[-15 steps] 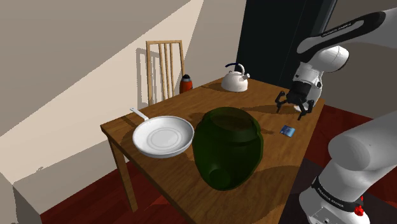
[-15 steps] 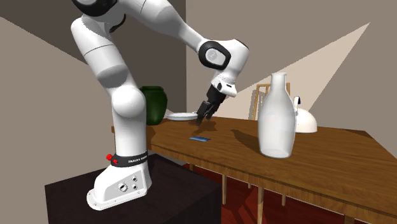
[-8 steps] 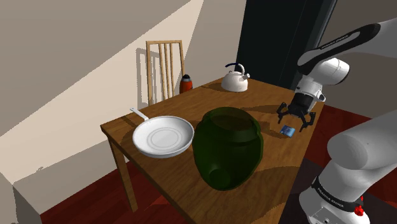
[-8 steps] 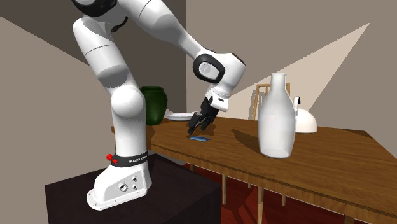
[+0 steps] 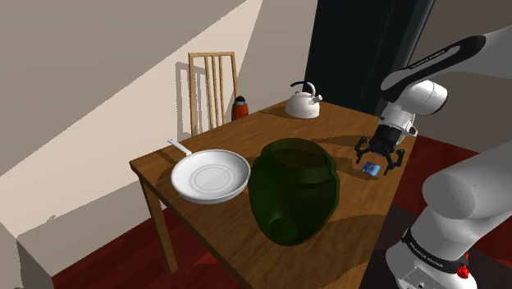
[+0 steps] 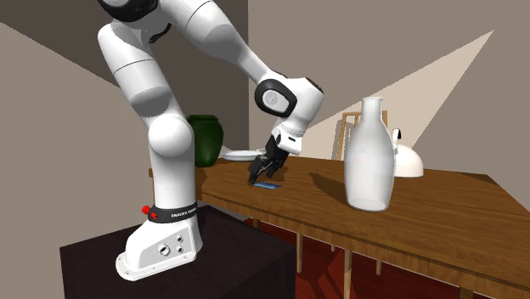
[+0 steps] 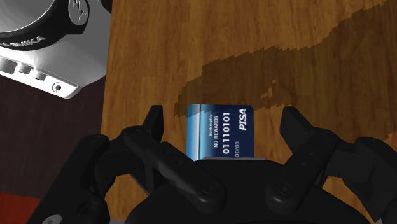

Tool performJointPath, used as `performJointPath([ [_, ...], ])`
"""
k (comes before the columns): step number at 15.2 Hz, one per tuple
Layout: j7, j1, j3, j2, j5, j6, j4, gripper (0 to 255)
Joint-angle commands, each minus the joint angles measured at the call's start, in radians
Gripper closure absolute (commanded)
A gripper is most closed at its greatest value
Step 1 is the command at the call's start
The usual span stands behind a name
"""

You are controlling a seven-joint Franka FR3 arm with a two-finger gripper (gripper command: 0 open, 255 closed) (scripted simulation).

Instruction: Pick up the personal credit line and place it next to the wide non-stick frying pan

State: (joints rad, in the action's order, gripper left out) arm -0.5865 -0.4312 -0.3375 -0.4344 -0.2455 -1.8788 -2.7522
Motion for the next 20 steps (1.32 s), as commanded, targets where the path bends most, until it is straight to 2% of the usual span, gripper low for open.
performJointPath([
  [1,0.000,0.000,0.000,0.000,0.000,0.000,0.000,0],
  [2,0.000,0.000,0.000,0.000,0.000,0.000,0.000,0],
  [3,0.000,0.000,0.000,0.000,0.000,0.000,0.000,255],
  [12,0.000,0.000,0.000,0.000,0.000,0.000,0.000,255],
  [20,-0.054,-0.011,0.015,-0.081,0.017,0.124,0.054,255],
])
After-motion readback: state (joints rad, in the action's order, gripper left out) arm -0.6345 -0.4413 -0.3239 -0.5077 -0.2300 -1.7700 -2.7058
